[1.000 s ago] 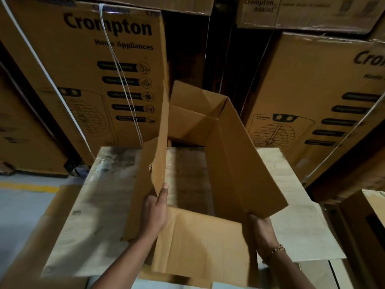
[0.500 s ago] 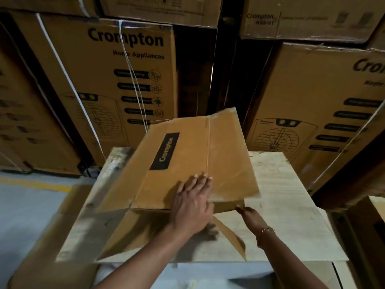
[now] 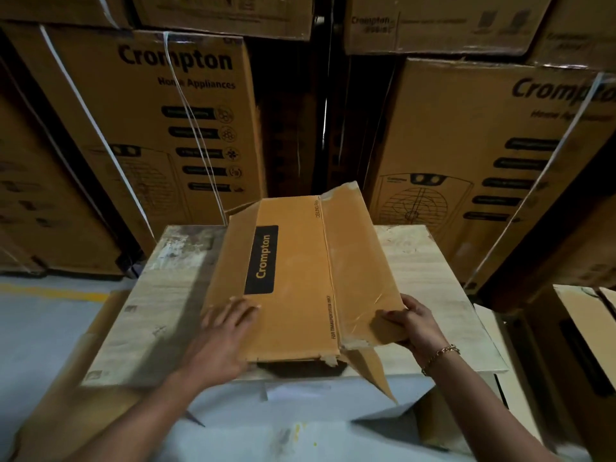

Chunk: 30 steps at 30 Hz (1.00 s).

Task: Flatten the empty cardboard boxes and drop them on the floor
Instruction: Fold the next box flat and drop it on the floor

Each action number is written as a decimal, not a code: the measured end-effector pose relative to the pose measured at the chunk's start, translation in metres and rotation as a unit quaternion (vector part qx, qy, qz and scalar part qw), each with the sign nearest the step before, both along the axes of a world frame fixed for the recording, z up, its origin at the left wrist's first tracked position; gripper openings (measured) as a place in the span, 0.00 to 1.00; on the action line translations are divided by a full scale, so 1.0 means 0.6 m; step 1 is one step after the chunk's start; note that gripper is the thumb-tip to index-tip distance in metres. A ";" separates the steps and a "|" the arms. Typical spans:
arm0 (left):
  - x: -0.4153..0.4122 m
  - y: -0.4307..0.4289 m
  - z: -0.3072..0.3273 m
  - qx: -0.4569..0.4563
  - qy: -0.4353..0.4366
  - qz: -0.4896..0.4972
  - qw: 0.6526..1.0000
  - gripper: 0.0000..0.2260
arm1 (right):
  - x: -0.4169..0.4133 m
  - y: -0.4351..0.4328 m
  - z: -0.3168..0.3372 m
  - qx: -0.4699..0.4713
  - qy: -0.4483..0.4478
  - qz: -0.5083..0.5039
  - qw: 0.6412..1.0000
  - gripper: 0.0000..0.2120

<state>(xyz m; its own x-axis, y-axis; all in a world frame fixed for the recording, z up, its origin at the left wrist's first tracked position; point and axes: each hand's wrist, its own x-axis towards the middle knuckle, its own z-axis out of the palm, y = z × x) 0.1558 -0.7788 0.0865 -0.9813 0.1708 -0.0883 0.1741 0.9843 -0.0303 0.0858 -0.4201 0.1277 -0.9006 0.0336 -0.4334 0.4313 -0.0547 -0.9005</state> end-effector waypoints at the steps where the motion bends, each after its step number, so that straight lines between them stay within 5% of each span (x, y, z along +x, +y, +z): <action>1: 0.017 -0.021 -0.013 -0.003 -0.035 0.021 0.999 0.46 | 0.007 0.001 -0.004 0.009 0.001 0.008 1.000 0.14; 6: 0.079 -0.004 -0.062 0.013 -0.051 0.041 0.998 0.39 | 0.037 0.013 -0.069 0.063 -0.025 0.024 0.997 0.12; 13: 0.126 0.036 -0.121 -0.085 -0.141 0.028 0.986 0.36 | 0.082 0.041 -0.200 0.166 -0.089 0.053 0.981 0.09; 18: 0.137 -0.002 -0.177 0.007 -0.247 0.147 0.958 0.41 | 0.105 0.039 -0.258 0.166 -0.143 0.037 0.975 0.07; 22: 0.125 -0.051 -0.229 0.204 -0.242 0.344 0.884 0.45 | 0.096 0.076 -0.392 0.158 -0.216 0.078 0.960 0.25; 25: 0.111 -0.098 -0.295 0.349 -0.223 0.459 0.786 0.50 | 0.121 0.029 -0.311 0.188 -0.235 0.105 0.948 0.08; 28: 0.105 -0.126 -0.352 0.458 -0.196 0.509 0.702 0.43 | 0.112 0.020 -0.315 0.179 -0.235 0.124 0.947 0.08; 30: 0.099 -0.104 -0.292 0.479 -0.155 0.534 0.679 0.35 | 0.095 0.028 -0.333 0.171 -0.234 0.112 0.951 0.09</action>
